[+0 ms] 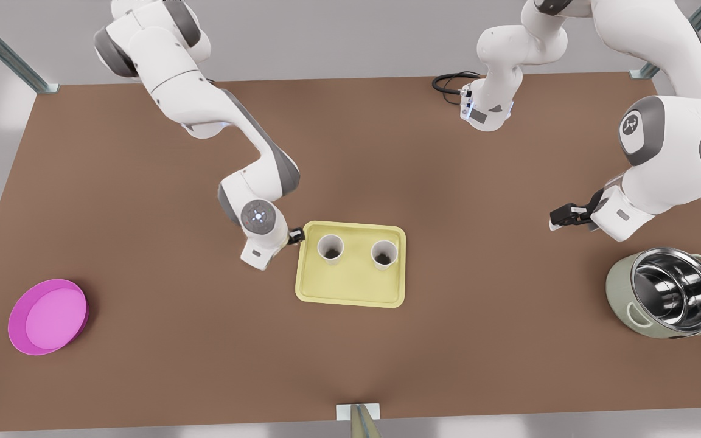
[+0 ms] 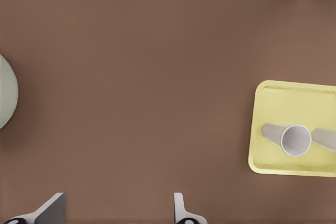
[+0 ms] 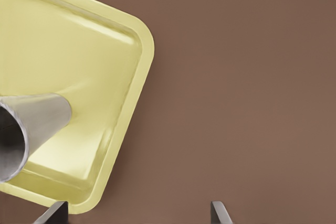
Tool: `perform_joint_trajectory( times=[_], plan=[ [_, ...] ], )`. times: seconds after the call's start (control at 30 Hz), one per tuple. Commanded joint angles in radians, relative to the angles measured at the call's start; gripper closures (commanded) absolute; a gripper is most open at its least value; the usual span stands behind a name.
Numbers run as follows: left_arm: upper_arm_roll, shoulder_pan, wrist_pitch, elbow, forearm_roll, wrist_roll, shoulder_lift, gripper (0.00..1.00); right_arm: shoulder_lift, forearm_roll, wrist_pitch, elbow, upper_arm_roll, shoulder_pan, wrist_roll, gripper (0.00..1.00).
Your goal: Use the left arm to pick up the white IKEA cup from the tray and place it on the middle-left position; use the right arm to pick up the white IKEA cup from the tray and place it on the middle-right position
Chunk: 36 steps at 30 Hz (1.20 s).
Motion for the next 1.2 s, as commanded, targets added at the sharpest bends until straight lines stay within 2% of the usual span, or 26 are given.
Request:
perform_joint_trajectory(
  times=[0.0, 0.17, 0.33, 0.6, 0.67, 0.7, 0.73, 0.8, 0.87, 0.97, 1.1, 1.17],
  plan=[
    [0.0, 0.0, 0.0, 0.0, 0.001, 0.012, -0.001, 0.0, 0.023, 0.0, 0.206, 0.005, 0.001, 0.028, 0.623, 0.0],
    [0.0, 0.0, 0.004, -0.007, 0.001, 0.012, -0.001, 0.0, 0.086, 0.0, 0.28, 0.011, 0.016, 0.055, 0.712, 0.0],
    [0.0, 0.002, 0.006, -0.007, 0.001, 0.012, 0.0, 0.0, 0.095, 0.0, 0.28, 0.011, 0.053, 0.055, 0.746, 0.0],
    [0.0, 0.0, 0.0, -0.007, 0.009, 0.01, -0.001, 0.0, 0.137, -0.009, 0.28, 0.011, 0.053, 0.065, 0.733, 0.0],
    [0.0, 0.0, 0.0, -0.007, 0.009, 0.01, -0.003, 0.0, 0.147, -0.011, 0.28, 0.011, 0.053, 0.065, 0.732, 0.11],
    [0.001, 0.0, 0.0, -0.007, 0.009, 0.01, -0.003, 0.0, 0.15, -0.011, 0.28, 0.011, 0.053, 0.065, 0.733, 0.33],
    [0.0, 0.0, 0.0, -0.007, 0.009, 0.01, -0.001, 0.0, 0.153, -0.009, 0.279, 0.011, 0.053, 0.065, 0.741, 0.48],
    [0.0, 0.0, -0.002, -0.009, 0.009, 0.009, -0.003, 0.0, 0.158, -0.003, 0.28, 0.011, 0.053, 0.065, 0.744, 0.54],
    [0.0, 0.0, -0.002, -0.007, 0.009, 0.009, -0.004, 0.0, 0.16, -0.006, 0.28, 0.013, 0.053, 0.064, 0.744, 0.78],
    [0.001, 0.0, -0.002, -0.01, 0.009, 0.01, -0.003, 0.0, 0.16, -0.006, 0.279, 0.013, 0.053, 0.061, 0.732, 0.97],
    [0.001, 0.0, 0.0, -0.013, 0.009, 0.01, -0.006, 0.0, 0.117, -0.003, 0.23, 0.03, 0.051, 0.041, 0.726, 1.0],
    [0.0, -0.001, -0.002, -0.013, 0.009, 0.007, -0.006, 0.0, 0.058, -0.002, 0.13, 0.028, 0.053, -0.037, 0.508, 1.0]
  ],
)
